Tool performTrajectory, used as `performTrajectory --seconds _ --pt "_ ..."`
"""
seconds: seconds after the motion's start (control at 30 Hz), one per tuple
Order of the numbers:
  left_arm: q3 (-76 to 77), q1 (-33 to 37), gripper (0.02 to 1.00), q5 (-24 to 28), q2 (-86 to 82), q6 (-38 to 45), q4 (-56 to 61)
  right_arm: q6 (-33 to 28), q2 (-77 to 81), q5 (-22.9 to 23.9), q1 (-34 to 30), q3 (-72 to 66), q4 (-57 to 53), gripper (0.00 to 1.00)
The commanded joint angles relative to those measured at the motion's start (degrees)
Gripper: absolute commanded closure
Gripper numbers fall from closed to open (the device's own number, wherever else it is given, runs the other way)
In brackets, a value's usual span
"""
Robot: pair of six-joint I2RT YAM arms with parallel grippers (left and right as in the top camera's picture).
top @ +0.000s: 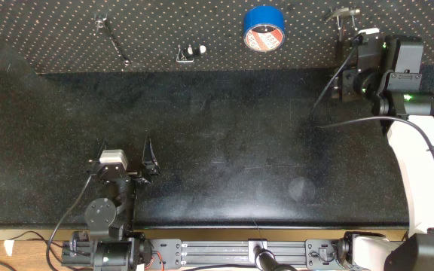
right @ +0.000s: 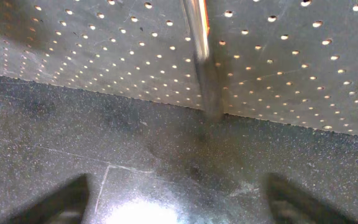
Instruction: Place Tools Onto Pegboard
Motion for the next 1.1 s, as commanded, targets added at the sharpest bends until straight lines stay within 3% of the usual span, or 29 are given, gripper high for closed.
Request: performTrajectory --seconds 0.03,0.1,0.2,0.33,0.4,0.5,0.63,1.1 --pt "-0.11 -0.2 0.025 0.63 -0.42 -0.26 -0.37 0.33 -8.81 -0.31 0.28 -4.96 -0.57 0.018" --pt "-0.11 -0.2 0.023 0.63 -0.42 -0.28 -0.37 0.35 -20.15 -0.33 0.28 -18.08 6.27 0.02" --pt "-0.11 -0.2 0.023 0.63 -0.42 -0.26 -0.37 0.39 -43.67 -0.33 0.26 -44.68 25.9 0.02" --pt "-0.11 -0.2 0.023 0.63 -0.42 -0.28 -0.37 9.57 -59.21 1.81 0.17 -61.55 45.66 0.02" --pt "-0.11 -0.2 0.023 0.63 -0.42 -0.28 -0.37 9.6 -64.17 2.01 0.28 -63.65 46.07 0.023" --pt "-0.11 -0.2 0.023 0.63 -0.42 -0.28 -0.37 11.06 -71.87 6.16 1.2 -63.63 41.92 0.023" --pt "-0.11 -0.2 0.023 0.63 -0.42 -0.26 -0.37 11.08 -81.96 6.29 1.27 -63.63 25.9 0.023" --pt "-0.11 -0.2 0.023 0.63 -0.42 -0.26 -0.37 12.96 -82.2 6.32 3.87 -63.63 25.94 0.023"
